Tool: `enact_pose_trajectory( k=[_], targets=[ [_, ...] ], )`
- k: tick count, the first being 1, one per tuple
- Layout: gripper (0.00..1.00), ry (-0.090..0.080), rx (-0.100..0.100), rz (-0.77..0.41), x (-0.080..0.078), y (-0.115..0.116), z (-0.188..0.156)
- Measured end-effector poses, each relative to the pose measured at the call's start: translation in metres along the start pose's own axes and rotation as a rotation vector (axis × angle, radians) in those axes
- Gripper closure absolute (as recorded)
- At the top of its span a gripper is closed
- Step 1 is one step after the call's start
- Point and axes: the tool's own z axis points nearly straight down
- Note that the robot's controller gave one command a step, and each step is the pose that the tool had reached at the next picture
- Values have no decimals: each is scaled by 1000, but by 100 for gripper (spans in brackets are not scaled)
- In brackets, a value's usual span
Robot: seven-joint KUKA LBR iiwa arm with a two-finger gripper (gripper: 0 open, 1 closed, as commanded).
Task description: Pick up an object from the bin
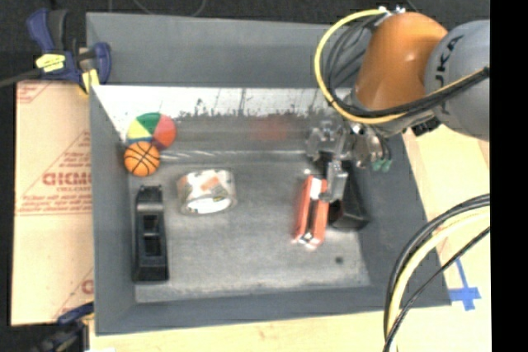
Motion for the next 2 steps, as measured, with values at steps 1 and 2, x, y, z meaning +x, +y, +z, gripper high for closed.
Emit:
enact_pose_trajectory(
  k=[1,2],
  targets=[
    [0,0,4,3,32,50,-43],
    [0,-20,1,-114,17,65,-28]
  ],
)
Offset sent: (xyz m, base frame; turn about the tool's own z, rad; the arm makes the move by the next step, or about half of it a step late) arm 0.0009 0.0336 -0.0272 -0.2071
